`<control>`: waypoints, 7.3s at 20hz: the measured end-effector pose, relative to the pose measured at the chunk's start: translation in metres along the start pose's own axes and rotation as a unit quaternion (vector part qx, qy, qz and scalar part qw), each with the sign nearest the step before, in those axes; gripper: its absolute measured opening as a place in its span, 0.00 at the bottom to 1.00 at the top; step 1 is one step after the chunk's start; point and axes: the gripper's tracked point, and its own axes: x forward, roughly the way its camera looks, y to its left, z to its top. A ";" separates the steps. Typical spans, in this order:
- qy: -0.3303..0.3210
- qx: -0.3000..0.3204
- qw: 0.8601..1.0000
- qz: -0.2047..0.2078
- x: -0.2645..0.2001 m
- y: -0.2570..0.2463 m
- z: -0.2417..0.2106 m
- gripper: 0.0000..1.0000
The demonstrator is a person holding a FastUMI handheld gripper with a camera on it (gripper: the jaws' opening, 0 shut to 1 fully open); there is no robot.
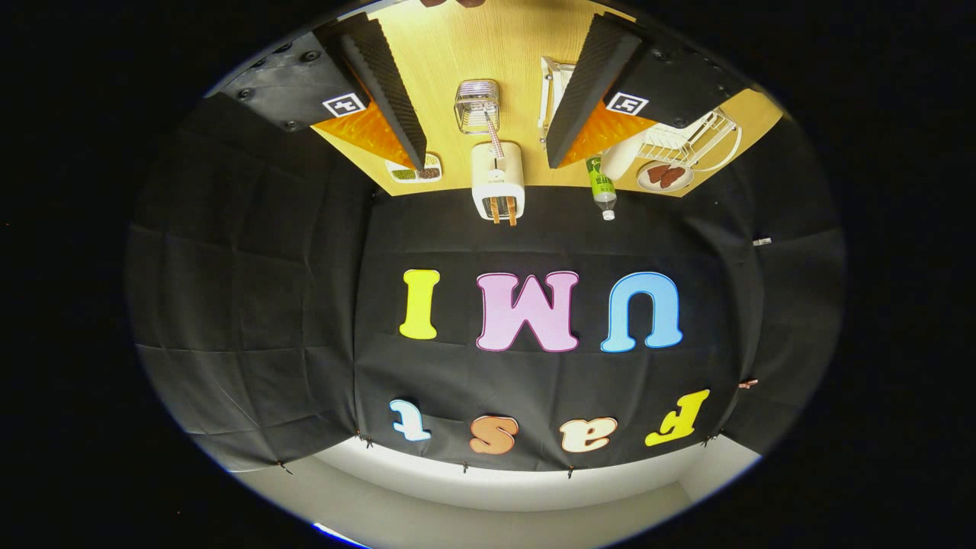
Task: Take the plate from the dish rack, then take the spoon from the basket and place it into the plate.
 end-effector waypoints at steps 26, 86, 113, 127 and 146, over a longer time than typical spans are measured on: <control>0.219 0.025 0.967 0.129 0.152 0.190 -0.080 0.99; 0.423 0.182 0.867 0.188 -0.009 -0.040 -0.216 0.19; 0.272 0.043 0.924 0.267 0.125 -0.053 -0.161 0.99; 0.187 -0.001 0.953 0.238 0.257 0.009 -0.137 0.98; 0.239 -0.043 0.944 0.222 0.283 0.015 -0.177 0.15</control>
